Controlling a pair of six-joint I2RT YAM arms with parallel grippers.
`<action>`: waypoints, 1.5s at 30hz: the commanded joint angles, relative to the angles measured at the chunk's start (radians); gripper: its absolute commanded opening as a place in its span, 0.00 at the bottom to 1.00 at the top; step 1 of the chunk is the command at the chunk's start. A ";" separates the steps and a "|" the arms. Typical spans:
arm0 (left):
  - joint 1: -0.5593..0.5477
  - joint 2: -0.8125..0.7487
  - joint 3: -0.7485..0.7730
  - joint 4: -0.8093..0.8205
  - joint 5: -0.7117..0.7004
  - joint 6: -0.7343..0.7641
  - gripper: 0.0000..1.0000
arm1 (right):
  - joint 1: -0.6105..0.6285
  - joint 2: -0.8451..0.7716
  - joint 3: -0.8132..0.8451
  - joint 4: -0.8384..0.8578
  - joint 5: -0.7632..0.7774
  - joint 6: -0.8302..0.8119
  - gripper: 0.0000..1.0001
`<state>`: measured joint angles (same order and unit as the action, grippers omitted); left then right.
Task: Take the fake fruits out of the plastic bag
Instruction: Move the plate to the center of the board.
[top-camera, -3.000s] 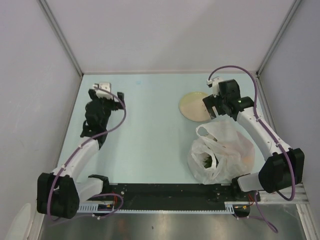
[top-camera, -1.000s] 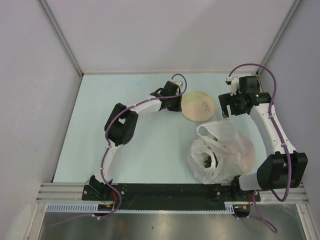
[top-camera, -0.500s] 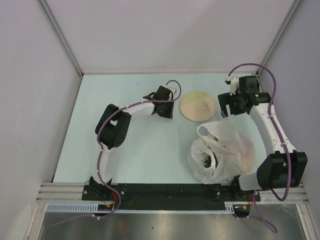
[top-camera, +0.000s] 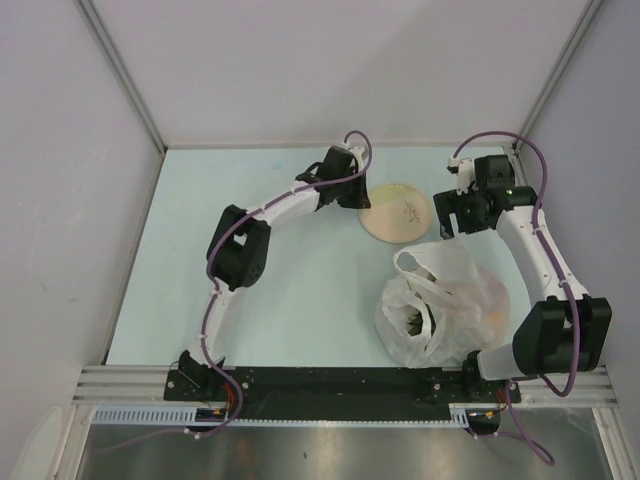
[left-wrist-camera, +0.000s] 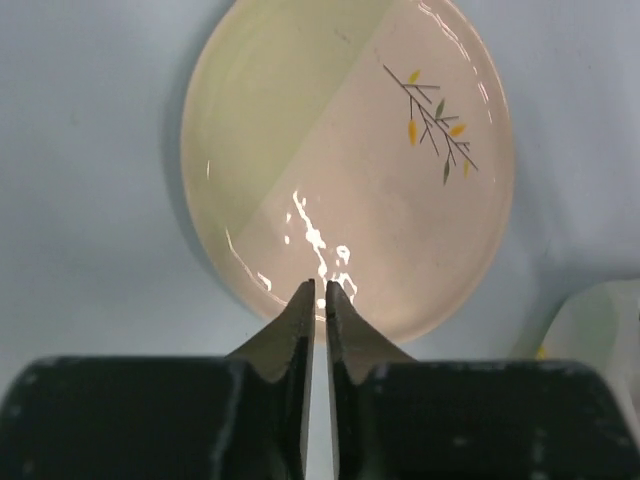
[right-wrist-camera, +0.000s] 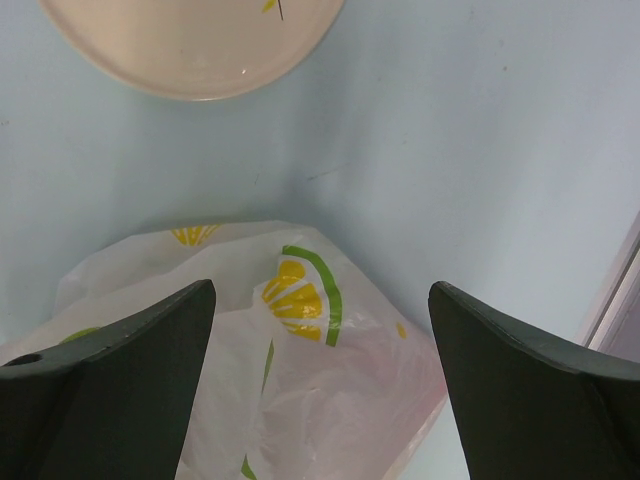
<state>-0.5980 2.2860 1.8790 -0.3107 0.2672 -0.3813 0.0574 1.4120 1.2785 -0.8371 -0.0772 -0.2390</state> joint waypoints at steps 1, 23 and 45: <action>-0.028 0.088 0.106 0.025 0.009 -0.056 0.06 | 0.002 0.002 -0.005 0.015 0.001 0.009 0.93; -0.072 -0.180 -0.516 -0.119 -0.293 -0.031 0.00 | 0.022 0.027 -0.004 0.032 -0.012 0.012 0.92; -0.540 -0.711 -1.323 0.139 0.004 0.001 0.01 | 0.180 0.387 0.398 0.073 -0.052 0.056 0.93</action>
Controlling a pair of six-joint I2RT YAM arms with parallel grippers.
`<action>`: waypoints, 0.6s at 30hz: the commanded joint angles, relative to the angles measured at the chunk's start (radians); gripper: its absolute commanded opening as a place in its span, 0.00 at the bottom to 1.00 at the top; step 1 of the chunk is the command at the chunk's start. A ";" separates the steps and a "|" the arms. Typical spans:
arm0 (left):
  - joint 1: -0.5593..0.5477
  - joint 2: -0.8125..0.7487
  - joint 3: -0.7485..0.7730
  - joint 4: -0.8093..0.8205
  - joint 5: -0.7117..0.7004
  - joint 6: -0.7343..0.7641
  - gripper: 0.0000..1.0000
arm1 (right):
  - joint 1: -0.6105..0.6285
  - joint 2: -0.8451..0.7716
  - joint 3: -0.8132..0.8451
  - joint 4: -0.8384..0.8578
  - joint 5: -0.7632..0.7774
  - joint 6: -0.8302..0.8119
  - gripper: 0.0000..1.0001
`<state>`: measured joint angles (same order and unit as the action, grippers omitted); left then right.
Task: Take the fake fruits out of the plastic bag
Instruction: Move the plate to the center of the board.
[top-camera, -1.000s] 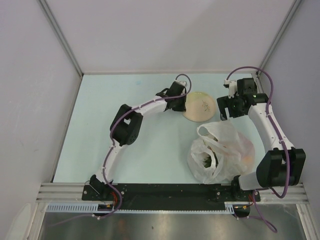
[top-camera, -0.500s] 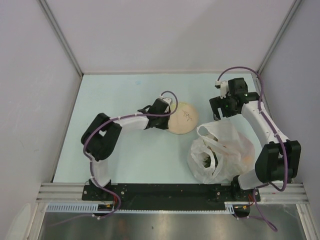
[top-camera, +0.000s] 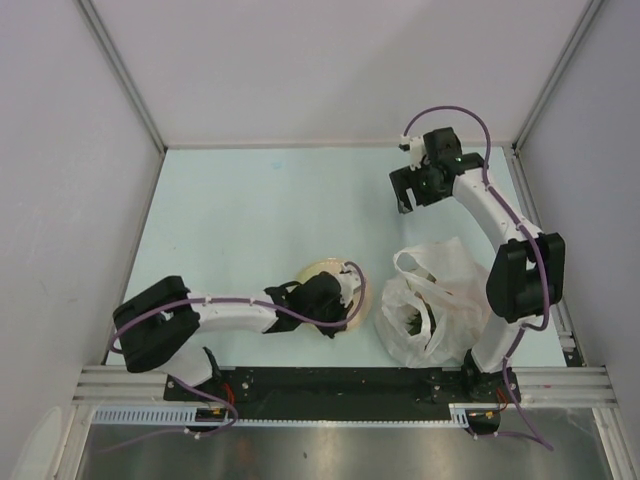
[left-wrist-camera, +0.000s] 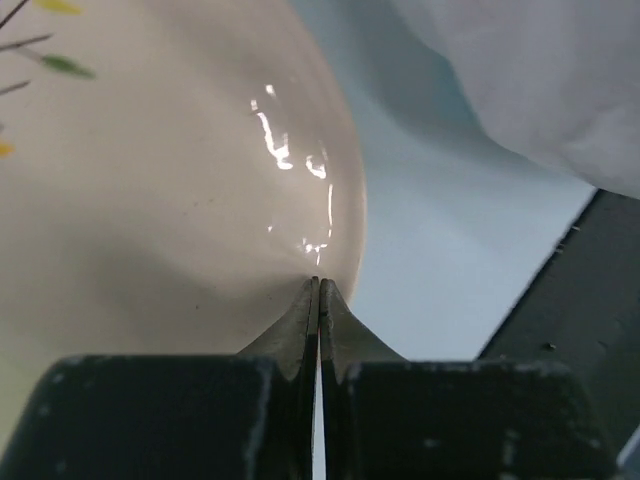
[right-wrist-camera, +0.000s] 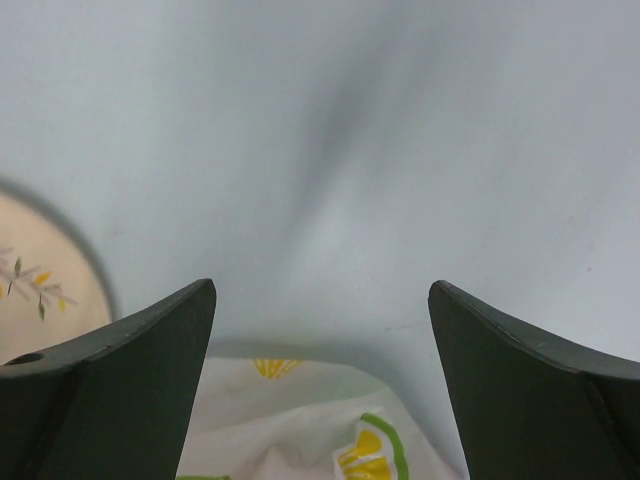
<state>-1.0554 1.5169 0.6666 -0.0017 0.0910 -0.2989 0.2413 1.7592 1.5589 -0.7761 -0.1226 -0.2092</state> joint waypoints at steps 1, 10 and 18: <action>-0.106 0.058 -0.116 -0.166 0.194 -0.088 0.00 | -0.004 0.048 0.137 -0.001 -0.008 0.025 0.93; -0.006 -0.118 0.040 -0.334 0.101 0.033 0.07 | -0.034 0.054 0.343 -0.141 -0.020 0.014 0.94; 0.270 -0.229 0.232 -0.284 0.225 0.356 0.75 | -0.079 -0.147 0.310 -0.258 -0.116 -0.051 1.00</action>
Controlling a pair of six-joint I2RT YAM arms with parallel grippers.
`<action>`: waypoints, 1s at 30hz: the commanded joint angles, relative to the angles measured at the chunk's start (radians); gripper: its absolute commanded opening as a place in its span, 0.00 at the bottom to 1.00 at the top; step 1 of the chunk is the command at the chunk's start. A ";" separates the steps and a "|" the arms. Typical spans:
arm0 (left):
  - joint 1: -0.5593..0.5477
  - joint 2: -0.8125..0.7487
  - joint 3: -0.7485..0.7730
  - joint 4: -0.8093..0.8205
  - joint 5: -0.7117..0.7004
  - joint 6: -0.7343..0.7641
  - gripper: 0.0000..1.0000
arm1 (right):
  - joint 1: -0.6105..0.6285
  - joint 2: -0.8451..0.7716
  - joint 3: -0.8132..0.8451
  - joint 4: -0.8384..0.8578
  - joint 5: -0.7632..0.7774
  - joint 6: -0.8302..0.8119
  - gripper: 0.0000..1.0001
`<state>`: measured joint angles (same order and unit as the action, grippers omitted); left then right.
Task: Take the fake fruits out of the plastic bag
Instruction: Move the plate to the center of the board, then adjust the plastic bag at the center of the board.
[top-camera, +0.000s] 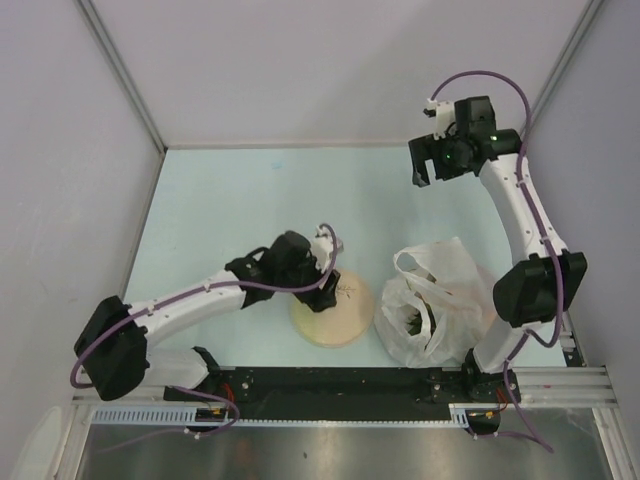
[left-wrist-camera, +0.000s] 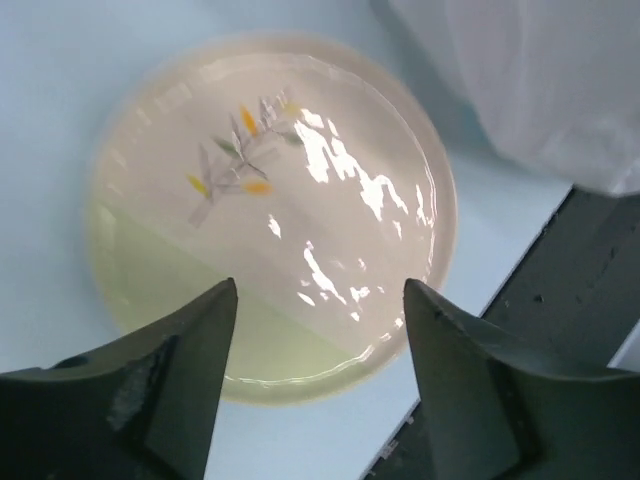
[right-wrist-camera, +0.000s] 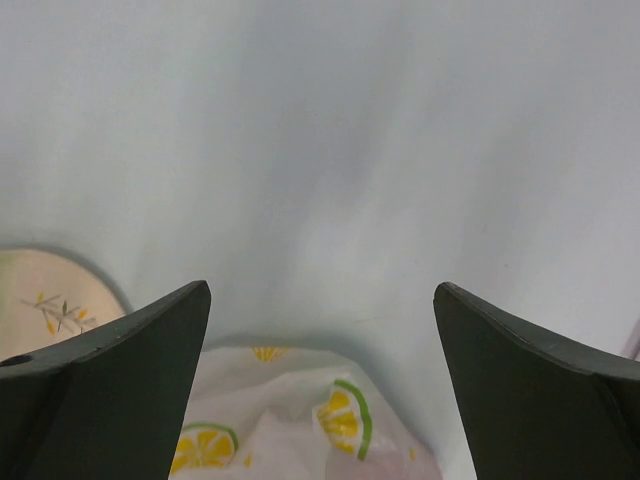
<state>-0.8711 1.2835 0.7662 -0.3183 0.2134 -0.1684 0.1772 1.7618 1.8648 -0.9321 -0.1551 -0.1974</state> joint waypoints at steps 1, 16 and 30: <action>0.133 0.026 0.160 0.042 0.116 0.253 0.75 | -0.018 -0.166 -0.004 -0.146 -0.128 -0.089 1.00; 0.213 0.039 0.447 0.168 0.414 0.205 1.00 | 0.002 -0.448 -0.147 -0.316 0.043 -0.129 1.00; 0.040 -0.061 0.533 -0.217 0.592 0.478 0.80 | 0.028 -0.642 -0.341 -0.364 -0.290 -0.249 0.95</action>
<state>-0.7128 1.2167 1.2415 -0.4385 0.7181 0.2604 0.1875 1.1709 1.5772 -1.3224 -0.3336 -0.4034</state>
